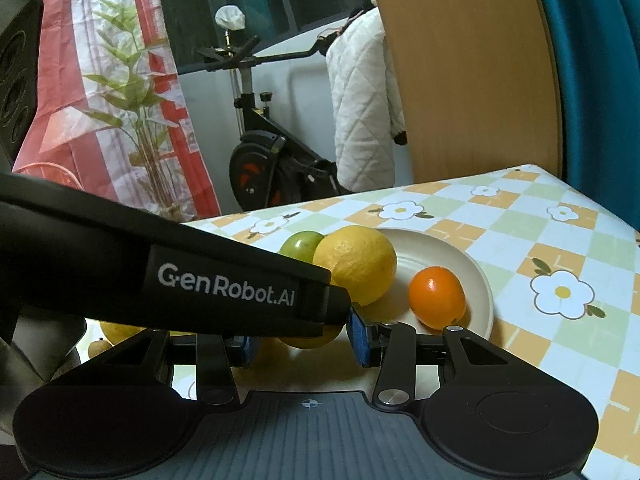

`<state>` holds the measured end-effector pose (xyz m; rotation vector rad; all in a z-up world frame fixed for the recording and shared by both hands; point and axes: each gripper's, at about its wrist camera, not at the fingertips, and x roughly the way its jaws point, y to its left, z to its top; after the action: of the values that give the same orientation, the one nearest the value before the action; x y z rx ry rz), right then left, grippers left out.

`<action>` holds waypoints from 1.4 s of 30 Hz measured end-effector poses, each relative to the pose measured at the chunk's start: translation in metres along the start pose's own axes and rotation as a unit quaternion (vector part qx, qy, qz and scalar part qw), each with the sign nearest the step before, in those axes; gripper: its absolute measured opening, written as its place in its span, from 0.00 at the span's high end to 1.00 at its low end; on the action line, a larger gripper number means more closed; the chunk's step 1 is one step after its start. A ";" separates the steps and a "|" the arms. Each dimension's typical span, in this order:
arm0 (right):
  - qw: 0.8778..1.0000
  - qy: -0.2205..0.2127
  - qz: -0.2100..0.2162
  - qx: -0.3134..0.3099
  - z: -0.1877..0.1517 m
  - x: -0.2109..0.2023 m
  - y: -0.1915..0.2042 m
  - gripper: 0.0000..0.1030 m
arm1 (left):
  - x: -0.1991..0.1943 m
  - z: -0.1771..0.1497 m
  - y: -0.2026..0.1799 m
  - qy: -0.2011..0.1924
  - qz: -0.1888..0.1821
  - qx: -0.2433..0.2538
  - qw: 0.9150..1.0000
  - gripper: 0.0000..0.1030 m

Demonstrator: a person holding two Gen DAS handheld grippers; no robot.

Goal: Organize fruits
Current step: 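Carry the orange with the left tool onto the beige plate, then open the left tool to release the orange on the plate, then raise the left tool and move it toward the yellow lemon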

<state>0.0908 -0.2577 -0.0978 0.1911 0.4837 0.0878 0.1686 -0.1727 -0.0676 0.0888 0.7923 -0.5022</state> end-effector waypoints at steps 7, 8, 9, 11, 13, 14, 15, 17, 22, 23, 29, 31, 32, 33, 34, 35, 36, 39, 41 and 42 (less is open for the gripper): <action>1.000 0.002 -0.008 -0.004 0.000 0.003 0.001 0.61 | 0.002 -0.001 0.000 0.001 0.001 0.000 1.000 0.57; 1.000 0.001 -0.013 -0.006 0.000 0.002 0.001 0.61 | 0.002 -0.001 0.000 0.001 0.002 0.000 1.000 0.57; 1.000 -0.001 -0.018 -0.006 -0.001 0.002 0.003 0.61 | 0.002 -0.001 0.000 0.002 0.003 0.000 1.000 0.57; 1.000 -0.005 -0.020 -0.006 -0.001 0.001 0.004 0.60 | 0.002 -0.001 0.000 0.000 0.006 0.000 1.000 0.57; 1.000 -0.006 -0.024 -0.009 -0.001 0.000 0.004 0.60 | 0.001 -0.001 0.001 -0.002 0.009 -0.003 1.000 0.57; 1.000 -0.006 -0.026 -0.012 -0.002 0.000 0.005 0.60 | 0.001 -0.001 0.002 -0.004 0.010 -0.004 1.000 0.57; 1.000 -0.007 -0.027 -0.014 -0.002 0.000 0.006 0.60 | 0.000 0.000 0.002 -0.005 0.011 -0.006 1.000 0.57; 0.999 -0.008 -0.029 -0.018 -0.003 0.000 0.007 0.60 | -0.002 0.000 0.004 -0.008 0.014 -0.009 1.000 0.57; 0.999 -0.011 -0.033 -0.018 -0.003 -0.001 0.007 0.59 | -0.012 -0.001 0.011 -0.018 0.019 -0.023 0.999 0.56; 0.999 -0.013 -0.034 -0.018 -0.003 -0.002 0.007 0.58 | -0.015 -0.001 0.013 -0.021 0.020 -0.027 0.999 0.56; 0.999 -0.034 -0.027 -0.028 -0.004 -0.010 0.008 0.55 | -0.042 -0.006 0.036 -0.039 0.028 -0.050 0.998 0.56; 0.999 -0.037 -0.023 -0.031 -0.004 -0.012 0.009 0.55 | -0.053 -0.008 0.049 -0.044 0.036 -0.060 0.997 0.56; 0.999 -0.038 -0.023 -0.031 -0.004 -0.013 0.008 0.55 | -0.059 -0.010 0.056 -0.047 0.040 -0.066 0.996 0.56; 0.999 -0.038 -0.022 -0.031 -0.004 -0.013 0.008 0.55 | -0.065 -0.011 0.063 -0.049 0.045 -0.072 0.995 0.56; 0.999 -0.037 -0.021 -0.030 -0.004 -0.014 0.008 0.55 | -0.071 -0.014 0.071 -0.053 0.051 -0.081 0.994 0.56; 0.999 -0.037 -0.020 -0.030 -0.004 -0.014 0.008 0.55 | -0.077 -0.017 0.079 -0.056 0.057 -0.091 0.993 0.56; 0.999 -0.036 -0.020 -0.031 -0.003 -0.014 0.009 0.56 | -0.082 -0.021 0.087 -0.058 0.062 -0.100 0.991 0.56; 0.999 -0.026 -0.019 -0.031 -0.003 -0.014 0.011 0.56 | -0.095 -0.030 0.111 -0.059 0.079 -0.125 0.987 0.56; 0.999 -0.022 -0.016 -0.031 -0.002 -0.015 0.015 0.56 | -0.103 -0.033 0.125 -0.060 0.092 -0.134 0.985 0.56; 0.999 -0.021 -0.015 -0.033 -0.001 -0.015 0.018 0.56 | -0.108 -0.034 0.132 -0.063 0.099 -0.138 0.983 0.56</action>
<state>0.0765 -0.2423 -0.0879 0.1210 0.4407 0.0708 0.1436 -0.0050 -0.0301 -0.1201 0.7133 -0.2040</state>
